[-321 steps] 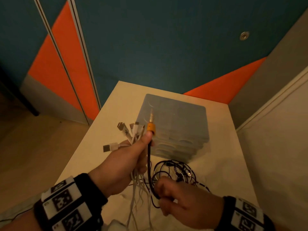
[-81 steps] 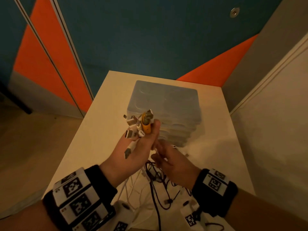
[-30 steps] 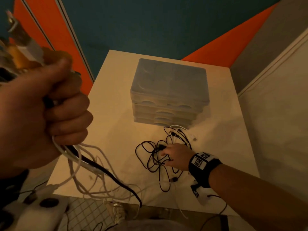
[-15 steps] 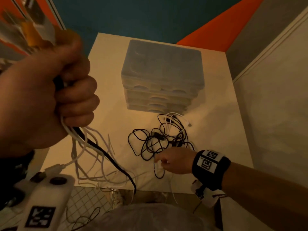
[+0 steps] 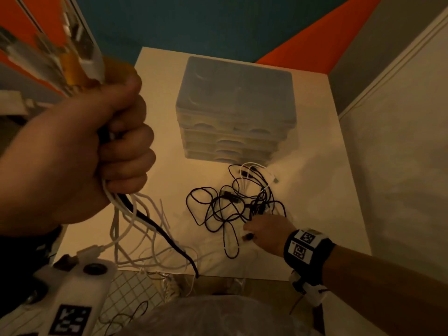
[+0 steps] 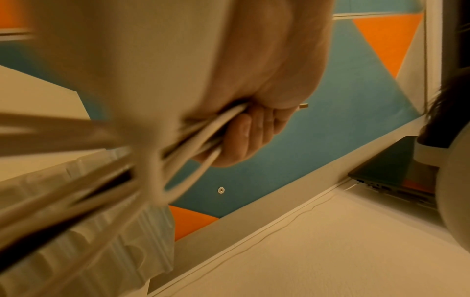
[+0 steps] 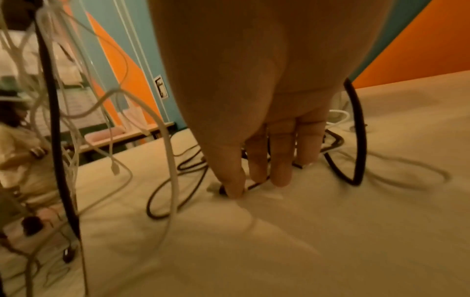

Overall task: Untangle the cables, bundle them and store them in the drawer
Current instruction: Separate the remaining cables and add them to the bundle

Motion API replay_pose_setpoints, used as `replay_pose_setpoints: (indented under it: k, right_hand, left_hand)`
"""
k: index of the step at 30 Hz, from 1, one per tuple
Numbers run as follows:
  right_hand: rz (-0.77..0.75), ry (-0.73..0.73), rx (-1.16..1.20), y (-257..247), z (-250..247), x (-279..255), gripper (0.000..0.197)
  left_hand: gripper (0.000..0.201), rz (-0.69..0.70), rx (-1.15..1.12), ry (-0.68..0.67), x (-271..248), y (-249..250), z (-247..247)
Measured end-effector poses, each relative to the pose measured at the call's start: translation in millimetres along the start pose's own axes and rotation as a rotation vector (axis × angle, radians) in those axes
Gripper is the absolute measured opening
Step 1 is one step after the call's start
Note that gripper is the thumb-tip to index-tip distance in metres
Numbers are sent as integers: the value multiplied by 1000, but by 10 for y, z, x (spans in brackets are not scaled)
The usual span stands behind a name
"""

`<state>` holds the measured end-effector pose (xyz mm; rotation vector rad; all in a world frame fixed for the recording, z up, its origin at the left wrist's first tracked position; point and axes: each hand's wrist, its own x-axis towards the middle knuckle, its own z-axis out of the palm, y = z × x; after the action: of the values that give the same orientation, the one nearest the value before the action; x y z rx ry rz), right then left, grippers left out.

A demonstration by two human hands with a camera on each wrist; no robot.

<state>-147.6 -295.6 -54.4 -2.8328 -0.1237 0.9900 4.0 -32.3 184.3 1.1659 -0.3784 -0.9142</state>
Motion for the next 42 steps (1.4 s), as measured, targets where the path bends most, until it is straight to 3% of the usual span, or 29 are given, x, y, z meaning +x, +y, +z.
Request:
replay_pose_setpoints:
  k: [5,8,13,16,18,20,23,27,31,35,37,40,42]
  right_hand:
    - [-31,22,-52,45,90,-11,19]
    - [-113,118,137,33,-123,-102,22]
    - [-167,579,874,-20,-903,-330,20]
    - [-212,797,1088,-136,-1312,-428,23]
    - [-318,855,1142,-264,-1493,-494,21]
    - [-430,829,1231,-387,-1574,-540,26]
    - [-495,786,1388,-487,-1623,-568,36]
    - [-534,797,1380,-525,-1622,-523,45]
    - [-519,867,1321,-591,-1661,-486,46]
    - [-501,849,1323,-618,-1733,-483,42]
    - [-496,814,1328,-628,-1733,-473,40]
    - [-411,724,1285,-579,-1621,-403,36]
    - [-378,626,1229,-515,-1497,-343,32]
  left_hand:
    - [42,-62,-40,90,39,-175,141]
    - [42,-58,-12,86,64,-293,258]
    - [39,-86,77,62,153,-414,395]
    - [41,-55,173,56,246,-486,503]
    - [58,6,248,95,328,-520,600]
    - [63,103,331,144,412,-544,655]
    - [20,263,427,138,477,-496,747]
    - [15,285,444,201,505,-512,759]
    - [37,230,412,280,582,-512,734]
    - [57,220,384,235,578,-467,739]
    - [58,268,351,217,563,-463,703]
    - [39,330,305,266,571,-450,591]
    - [53,309,320,310,569,-441,518]
